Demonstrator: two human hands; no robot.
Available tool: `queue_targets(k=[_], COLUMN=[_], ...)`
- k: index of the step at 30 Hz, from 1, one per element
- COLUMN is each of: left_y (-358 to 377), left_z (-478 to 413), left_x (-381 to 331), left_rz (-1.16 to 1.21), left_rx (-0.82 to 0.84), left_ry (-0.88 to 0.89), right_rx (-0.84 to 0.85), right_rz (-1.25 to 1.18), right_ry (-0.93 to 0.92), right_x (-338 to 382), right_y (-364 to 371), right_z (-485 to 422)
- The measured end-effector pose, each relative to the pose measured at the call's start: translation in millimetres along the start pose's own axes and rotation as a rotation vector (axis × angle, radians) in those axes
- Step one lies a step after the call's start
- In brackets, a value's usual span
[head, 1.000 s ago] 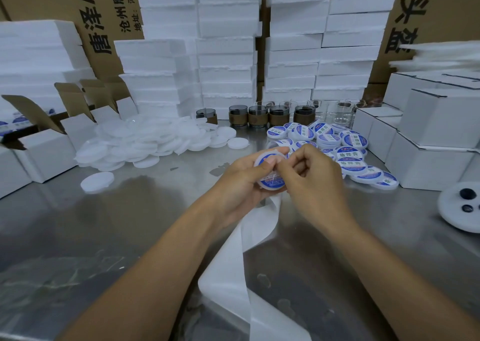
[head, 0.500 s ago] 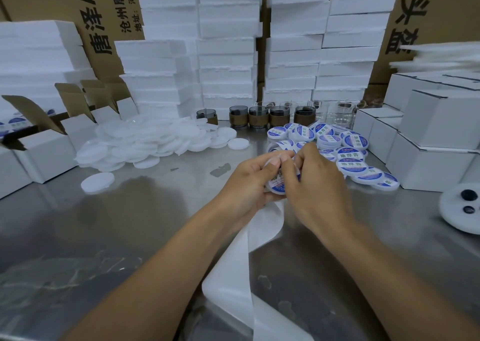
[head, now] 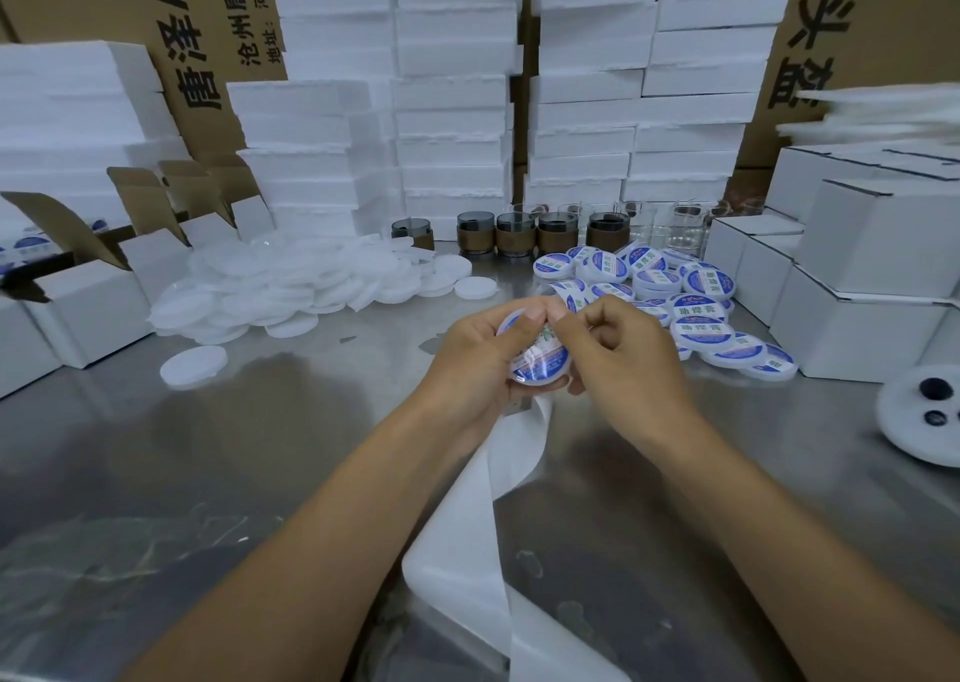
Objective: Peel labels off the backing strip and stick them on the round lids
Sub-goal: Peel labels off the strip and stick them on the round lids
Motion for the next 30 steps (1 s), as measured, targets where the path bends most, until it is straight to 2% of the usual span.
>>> queue_targets(k=[3, 6, 12, 19, 24, 30], left_y=[-4, -4, -3, -2, 1, -5], left_z=[-1, -1, 1, 2, 2, 1], left_x=[-4, -5, -2, -3, -2, -8], left_rz=[0.008, 0.019, -0.012, -0.083, -0.127, -0.117], left_rx=[-0.03, -0.033, -0.035, -0.019, -0.01, -0.063], left_ry=[0.034, 0.037, 0.008, 0.028, 0.063, 0.122], right_rx=[0.091, 0.102, 0.006, 0.015, -0.05, 0.038], right_rz=[-0.142, -0.21, -0.236, -0.292, -0.342, -0.281], right_ry=[0.023, 0.001, 0.024, 0.029, 0.084, 0.071], right_x=[1, 4, 4, 9, 4, 4], right_y=[4, 4, -6, -7, -10, -3], right_z=[-1, 0, 0, 3, 2, 1])
Point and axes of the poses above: each hand's wrist, its own z-axis away from the middle knuckle, its own y-axis out of the palm, x = y × z, the point moved 6 cm from there along -z, towards the middle knuckle, and after that the axes turned 5 degrees about z, right-handed, at the moved point
